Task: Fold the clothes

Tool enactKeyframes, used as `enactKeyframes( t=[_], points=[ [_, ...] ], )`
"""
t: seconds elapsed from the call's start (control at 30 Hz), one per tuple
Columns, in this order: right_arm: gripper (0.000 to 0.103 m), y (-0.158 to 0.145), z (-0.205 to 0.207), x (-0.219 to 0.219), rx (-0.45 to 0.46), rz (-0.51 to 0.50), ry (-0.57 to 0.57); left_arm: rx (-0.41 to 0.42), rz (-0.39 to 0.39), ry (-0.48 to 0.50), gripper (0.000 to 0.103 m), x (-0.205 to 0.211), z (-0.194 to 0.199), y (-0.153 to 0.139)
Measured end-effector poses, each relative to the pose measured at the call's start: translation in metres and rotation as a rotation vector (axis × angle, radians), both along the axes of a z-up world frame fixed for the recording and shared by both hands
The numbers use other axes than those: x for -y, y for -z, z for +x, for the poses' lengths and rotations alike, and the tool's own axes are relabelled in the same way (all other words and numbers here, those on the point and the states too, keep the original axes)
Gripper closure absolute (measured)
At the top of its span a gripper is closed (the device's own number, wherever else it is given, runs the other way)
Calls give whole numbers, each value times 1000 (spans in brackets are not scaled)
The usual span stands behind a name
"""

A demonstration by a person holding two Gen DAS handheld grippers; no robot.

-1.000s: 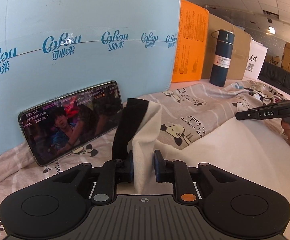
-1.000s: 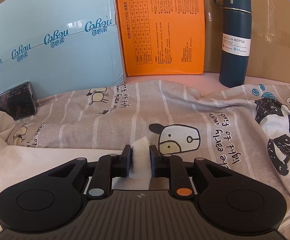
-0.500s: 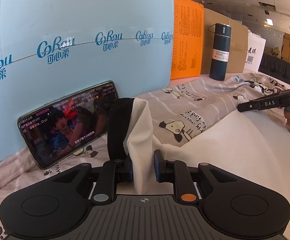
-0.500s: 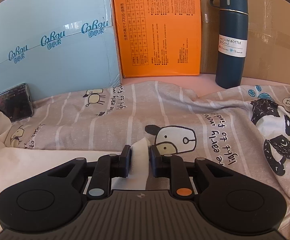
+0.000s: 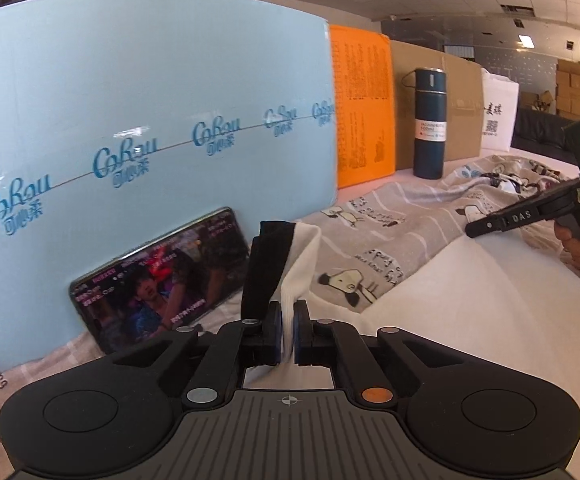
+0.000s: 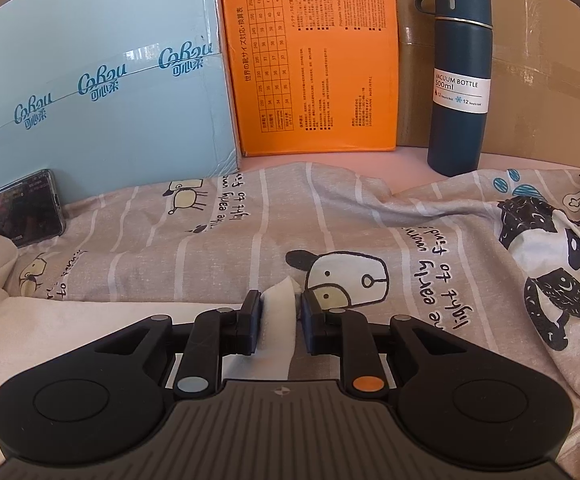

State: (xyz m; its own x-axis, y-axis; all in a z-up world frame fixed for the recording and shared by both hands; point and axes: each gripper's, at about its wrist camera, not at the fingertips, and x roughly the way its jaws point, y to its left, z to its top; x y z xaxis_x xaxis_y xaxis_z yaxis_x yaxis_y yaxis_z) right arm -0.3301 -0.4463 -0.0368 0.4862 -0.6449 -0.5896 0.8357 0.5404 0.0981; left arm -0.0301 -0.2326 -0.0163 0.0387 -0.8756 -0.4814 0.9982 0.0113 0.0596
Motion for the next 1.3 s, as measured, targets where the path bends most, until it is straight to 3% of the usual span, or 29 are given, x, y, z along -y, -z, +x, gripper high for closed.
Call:
enactKeyframes(
  t=[0.2,0.27,0.4,0.47,0.57,0.67,0.77,0.9,0.93,0.97,1.03,1.17,1.23,1.3],
  points=[
    [84,-3,-4,0,25,-1,13,-102,47,-210,103,-14,47,4],
    [84,-4,-5,1,31,-2,19,-116,63,-228,102,-16,51,9],
    [84,-3,-5,2,31,6,25,-149,24,-299,87,-23,61,5],
    [84,-3,-6,2,33,9,27,-179,-10,-341,60,-33,66,-3],
    [83,-5,-8,2,48,12,34,-217,-52,-401,57,-60,68,-19],
    [80,-10,-11,0,59,1,39,-191,-48,-411,57,-96,55,-26],
    [72,-20,-10,-10,70,-38,18,-185,-26,-472,54,-139,39,-23],
    [57,-40,-6,-42,95,-86,-75,-272,4,-601,52,-202,24,-8],
    [56,-45,-5,-50,102,-95,-102,-301,1,-623,46,-217,18,-4],
    [54,-48,-4,-60,111,-99,-132,-339,-11,-644,33,-233,11,0],
    [47,-54,-3,-80,129,-106,-190,-422,-31,-676,22,-260,-1,6],
    [46,-57,-5,-113,155,-100,-257,-547,-32,-657,22,-284,-22,21],
    [45,-56,-8,-127,164,-96,-281,-465,-26,-649,24,-279,-36,22],
    [44,-55,-10,-142,174,-93,-305,-406,-20,-662,60,-274,-44,26]
  ],
)
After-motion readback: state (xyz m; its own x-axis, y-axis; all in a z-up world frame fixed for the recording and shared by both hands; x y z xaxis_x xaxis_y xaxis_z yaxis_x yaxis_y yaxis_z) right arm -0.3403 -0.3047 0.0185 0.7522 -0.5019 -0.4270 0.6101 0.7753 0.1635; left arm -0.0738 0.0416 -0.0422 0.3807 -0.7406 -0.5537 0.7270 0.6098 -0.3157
